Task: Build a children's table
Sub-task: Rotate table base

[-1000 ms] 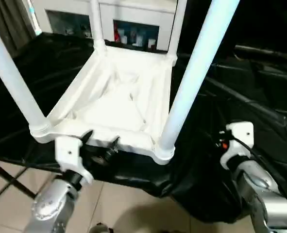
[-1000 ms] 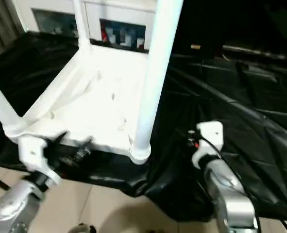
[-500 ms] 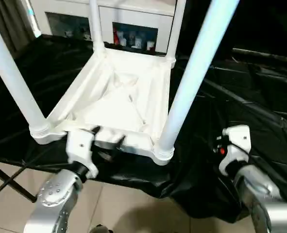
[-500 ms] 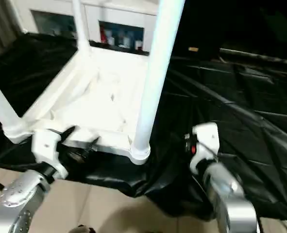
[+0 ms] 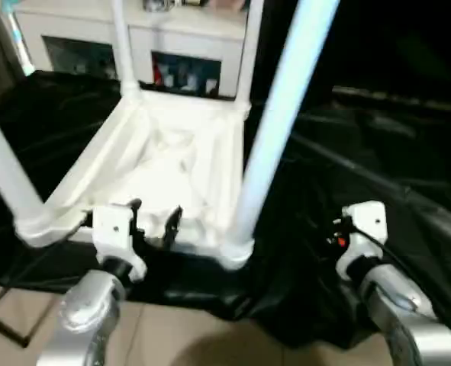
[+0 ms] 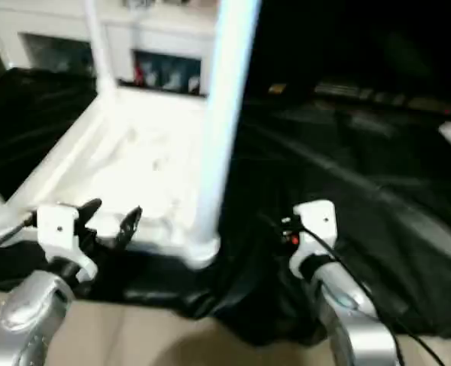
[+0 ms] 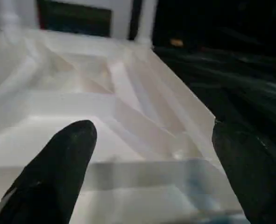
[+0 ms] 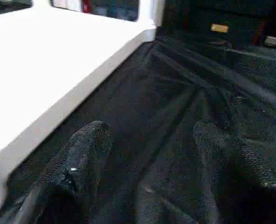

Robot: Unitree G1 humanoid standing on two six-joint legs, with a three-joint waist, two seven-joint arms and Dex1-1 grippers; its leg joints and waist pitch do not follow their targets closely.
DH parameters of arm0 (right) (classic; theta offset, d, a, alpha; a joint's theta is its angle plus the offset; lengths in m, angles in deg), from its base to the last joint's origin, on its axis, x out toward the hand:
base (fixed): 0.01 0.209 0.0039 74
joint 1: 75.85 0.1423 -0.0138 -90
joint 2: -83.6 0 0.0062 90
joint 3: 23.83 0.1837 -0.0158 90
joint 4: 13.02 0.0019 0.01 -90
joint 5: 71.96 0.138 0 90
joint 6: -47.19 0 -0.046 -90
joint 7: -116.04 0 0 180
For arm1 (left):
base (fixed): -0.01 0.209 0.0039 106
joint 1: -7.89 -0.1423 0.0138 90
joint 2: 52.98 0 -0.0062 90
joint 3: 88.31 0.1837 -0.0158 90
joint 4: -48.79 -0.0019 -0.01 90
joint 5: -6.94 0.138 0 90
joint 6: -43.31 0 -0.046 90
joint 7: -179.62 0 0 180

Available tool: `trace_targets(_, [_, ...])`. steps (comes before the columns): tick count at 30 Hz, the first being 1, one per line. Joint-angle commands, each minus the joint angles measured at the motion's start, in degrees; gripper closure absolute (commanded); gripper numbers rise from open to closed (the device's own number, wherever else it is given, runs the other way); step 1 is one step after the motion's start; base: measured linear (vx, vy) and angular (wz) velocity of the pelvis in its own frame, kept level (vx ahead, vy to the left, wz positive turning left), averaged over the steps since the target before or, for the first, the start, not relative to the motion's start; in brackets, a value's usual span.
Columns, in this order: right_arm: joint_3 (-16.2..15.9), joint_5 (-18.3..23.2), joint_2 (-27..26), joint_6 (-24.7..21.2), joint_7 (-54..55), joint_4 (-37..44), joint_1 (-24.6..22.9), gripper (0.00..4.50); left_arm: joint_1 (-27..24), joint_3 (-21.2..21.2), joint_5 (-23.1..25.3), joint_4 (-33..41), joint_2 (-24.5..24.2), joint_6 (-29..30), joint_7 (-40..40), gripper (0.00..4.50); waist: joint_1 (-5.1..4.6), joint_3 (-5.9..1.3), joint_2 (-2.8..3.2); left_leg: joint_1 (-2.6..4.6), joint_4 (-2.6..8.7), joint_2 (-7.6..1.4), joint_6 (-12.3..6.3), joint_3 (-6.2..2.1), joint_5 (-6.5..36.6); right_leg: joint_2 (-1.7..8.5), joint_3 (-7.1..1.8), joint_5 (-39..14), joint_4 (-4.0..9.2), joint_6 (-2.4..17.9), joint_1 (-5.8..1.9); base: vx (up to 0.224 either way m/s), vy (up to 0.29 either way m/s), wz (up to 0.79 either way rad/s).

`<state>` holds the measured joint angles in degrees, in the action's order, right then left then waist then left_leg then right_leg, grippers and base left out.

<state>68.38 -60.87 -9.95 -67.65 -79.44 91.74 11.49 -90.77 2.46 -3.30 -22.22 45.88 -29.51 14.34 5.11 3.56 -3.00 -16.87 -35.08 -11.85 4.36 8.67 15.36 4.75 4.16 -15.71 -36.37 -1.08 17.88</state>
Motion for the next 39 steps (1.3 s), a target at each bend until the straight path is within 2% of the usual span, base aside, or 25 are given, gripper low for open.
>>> trace_targets(1, [-0.4,0.2,-0.2,-0.4,-0.3,-0.3,0.7,1.3,0.2,-0.4,0.7,0.8,-0.5,0.1,-0.5,0.02,1.03,-2.49,0.22,-1.9,4.95,0.54,-2.07,0.76,9.6,2.59,-2.57,-36.7,9.18,3.6,-3.49,0.141,0.009,-0.08])
trace_targets(2, [-0.9,0.0,-0.4,-0.4,-0.1,-0.6,1.0,1.3,0.1,-0.4,0.6,1.1,-0.5,0.4,-0.5,0.02,0.95,-2.73,0.76,-0.81,5.54,0.41,-2.35,0.67,10.2,1.68,-2.13,-30.7,8.58,5.1,-3.0,0.127,0.025,0.07])
trace_targets(3, [-1.2,0.0,-0.5,-0.5,0.0,-0.3,1.0,1.3,0.0,-0.6,0.7,1.1,-0.6,0.4,-0.6,0.02,0.32,-2.79,1.31,1.45,6.57,-0.29,-3.12,0.21,13.6,0.53,-1.53,-22.2,7.36,8.5,-1.87,0.152,0.032,0.1])
trace_targets(4, [-1.2,0.0,-0.5,-0.5,0.0,-0.3,1.0,1.3,0.0,-0.6,0.7,1.1,-0.6,0.4,-0.6,0.02,-0.15,-2.89,1.6,1.8,6.93,-0.53,-3.7,-0.25,14.2,0.1,-1.45,-18.1,6.58,9.9,-1.88,0.152,0.032,0.1])
trace_targets(5, [-1.4,0.0,-0.6,-0.7,-0.1,0.0,0.9,1.3,-0.2,-0.9,0.6,1.2,-0.7,0.2,-0.6,0.02,-0.78,-3.18,1.98,3.0,7.21,-0.79,-6.78,-0.86,13.8,-0.25,-1.26,-8.4,5.24,13.0,-1.36,0.164,0.033,0.08])
trace_targets(6, [-1.5,0.0,-0.7,-0.7,-0.1,0.1,0.9,1.3,-0.2,-1.0,0.4,1.2,-0.7,-0.1,-0.5,0.02,-0.93,-3.22,1.8,2.78,6.9,-0.64,-7.75,-0.72,11.6,0.0,-1.47,-4.8,4.96,13.9,-1.38,0.181,0.041,0.08])
trace_targets(7, [-1.6,0.0,-0.7,-0.7,-0.1,0.3,0.7,1.3,-0.4,-1.2,0.3,1.4,-1.0,0.2,-0.3,0.02,-0.44,-4.15,1.58,1.14,4.97,0.89,-10.98,-0.47,-1.2,-0.03,-2.0,7.4,3.88,13.9,-2.92,0.181,0.041,0.08])
trace_targets(8, [-1.7,0.0,-0.7,-0.6,-0.2,0.4,0.4,1.3,-0.6,-1.3,0.1,1.5,-1.5,0.1,0.3,0.02,-0.24,-4.68,1.47,0.44,3.82,1.74,-12.82,-0.48,-9.4,-0.29,-2.25,14.7,2.93,13.1,-3.27,0.158,0.063,0.08])
trace_targets(9, [-1.8,-0.1,-0.5,-0.3,-0.4,0.5,0.1,1.3,-0.7,-1.4,-0.5,1.7,-2.2,-0.6,1.6,0.02,-0.13,-5.59,1.24,0.57,1.75,2.68,-15.77,-1.1,-25.6,-1.39,-2.46,29.0,0.86,11.1,-2.36,0.143,0.049,0.14])
trace_targets(10, [-1.9,-0.1,-0.4,-0.1,-0.6,0.4,0.1,1.3,-0.7,-1.8,-1.0,1.7,-2.6,-1.4,2.5,0.02,-0.15,-6.26,0.87,0.83,0.65,3.08,-16.43,-1.63,-33.9,-2.24,-2.68,36.1,-0.32,9.6,-2.11,0.143,0.049,0.14])
trace_targets(11, [-2.0,-0.2,-0.3,0.2,-0.8,0.2,0.1,1.3,-0.5,-2.1,-1.6,1.6,-3.4,-2.0,3.5,0.02,0.66,-6.75,0.82,-0.21,-1.66,4.56,-14.52,-2.09,-51.8,-4.19,-4.01,54.0,-2.54,2.5,-1.53,0.138,0.011,0.1])
trace_targets(12, [-2.0,-0.1,-0.2,0.3,-0.9,0.1,0.2,1.3,-0.2,-2.0,-1.5,1.5,-4.2,-1.8,4.0,0.02,0.97,-6.78,0.78,-0.72,-2.0,4.9,-12.69,-2.01,-53.5,-4.79,-4.35,57.3,-2.61,-0.2,-1.46,0.076,-0.002,0.04])
trace_targets(13, [-2.0,-0.1,-0.2,0.5,-1.0,-0.1,0.5,1.3,0.6,-2.0,-1.5,0.7,-5.1,-1.7,4.8,0.02,1.46,-6.37,1.11,-1.25,-1.99,4.93,-7.97,-1.65,-49.3,-5.07,-4.52,58.9,-2.42,-3.7,-0.85,0.076,-0.002,0.04])
trace_targets(14, [-2.0,-0.1,-0.1,0.7,-1.1,-0.5,1.0,1.3,1.8,-2.1,-1.3,-0.4,-6.2,-1.9,5.9,0.02,1.41,-5.88,1.17,-1.26,-1.13,3.99,-3.36,-1.47,-41.3,-4.29,-4.79,54.2,-1.72,-4.5,-0.43,0.0,0.0,0.0])
trace_targets(16, [-2.2,-0.4,0.2,1.0,-1.3,-0.9,1.5,1.3,3.5,-2.0,-0.9,-2.1,-7.8,-2.2,7.6,0.02,2.0,-5.72,0.99,-1.82,0.38,3.23,0.49,-1.02,-29.0,-3.02,-5.63,51.2,-1.03,-4.4,-1.43,0.0,0.0,0.0])
trace_targets(17, [-2.4,-0.5,0.5,1.3,-1.6,-1.1,1.8,1.3,4.7,-2.1,-1.8,-3.1,-8.8,-1.9,9.5,0.02,1.97,-4.95,1.07,-2.58,1.48,2.52,2.86,-1.04,-22.2,-2.27,-5.63,47.7,-0.37,-3.5,-1.2,-0.075,-0.02,0.01])
trace_targets(18, [-2.5,-0.6,0.7,1.6,-1.8,-1.3,2.1,1.3,5.6,-2.2,-2.8,-3.8,-9.7,-1.4,11.3,0.02,2.12,-4.41,1.23,-2.26,2.13,2.0,4.23,-0.97,-16.8,-1.59,-5.58,42.6,0.46,-3.0,-0.56,-0.102,-0.01,0.02])
trace_targets(19, [-2.5,-0.6,0.7,1.6,-1.8,-1.3,2.1,1.3,5.6,-2.2,-2.8,-3.8,-9.7,-1.4,11.3,0.02,1.8,-3.76,1.7,-1.75,3.38,1.21,6.64,-1.45,-6.0,-0.69,-5.3,29.6,1.33,-1.6,-0.11,-0.102,-0.01,0.02])
trace_targets(20, [-2.6,-0.8,0.9,1.9,-2.0,-1.6,2.4,1.3,6.6,-2.2,-3.6,-4.4,-10.7,-0.8,13.0,0.02,1.67,-3.3,1.76,-1.43,4.24,0.83,6.8,-1.63,2.5,0.03,-5.26,17.5,2.26,-0.3,-0.05,-0.116,-0.016,0.02])
trace_targets(22, [-2.3,-1.0,1.5,2.6,-2.4,-3.2,3.9,1.3,9.6,-1.0,-5.4,-6.6,-14.2,-0.4,20.3,0.02,1.66,-2.76,1.49,-0.83,4.95,0.65,5.42,-1.39,9.1,0.5,-5.71,2.6,3.32,2.2,0.52,-0.139,-0.023,0.04])
trace_targets(25, [-1.8,-1.0,2.3,3.4,-3.4,-5.2,5.5,1.3,12.1,2.3,-7.4,-7.9,-19.1,1.3,29.9,0.02,1.83,-2.1,1.48,-1.21,5.95,0.44,3.96,-1.32,12.2,1.33,-6.21,-10.7,4.39,4.9,0.77,-0.13,-0.021,0.01])
trace_targets(28, [-1.5,-0.8,3.9,4.3,-5.5,-7.5,7.2,1.3,15.5,7.9,-5.9,-10.2,-24.5,2.8,38.9,0.02,1.8,-2.29,1.48,-1.35,6.05,0.39,2.93,-1.1,10.9,1.45,-6.44,-13.4,4.67,5.8,1.14,-0.1,-0.022,-0.03])
trace_targets(33, [-3.0,-0.4,7.1,5.2,-11.0,-9.2,8.5,1.3,21.1,13.4,0.7,-16.6,-26.9,-1.2,43.9,0.02,1.81,-3.18,1.32,-2.25,5.52,0.45,1.78,-0.95,3.3,1.19,-6.18,-1.6,3.87,7.5,0.62,-0.013,-0.004,0.0])
trace_targets(35, [-4.4,0.4,11.0,5.7,-17.1,-10.1,9.3,1.3,27.9,16.7,5.6,-25.0,-27.1,-5.8,45.7,0.02,1.87,-3.5,1.53,-2.26,5.04,0.64,1.13,-0.68,1.3,0.78,-5.93,4.5,3.42,8.4,0.89,0.0,0.0,0.0])
trace_targets(39, [-5.4,2.2,14.8,5.5,-24.0,-9.7,8.8,1.3,33.6,18.2,5.5,-32.4,-25.7,-6.8,48.0,0.02,1.78,-4.15,1.26,-3.18,4.63,0.72,0.84,-0.8,-2.7,0.76,-5.44,12.8,2.53,9.9,0.31,0.0,0.0,0.0])
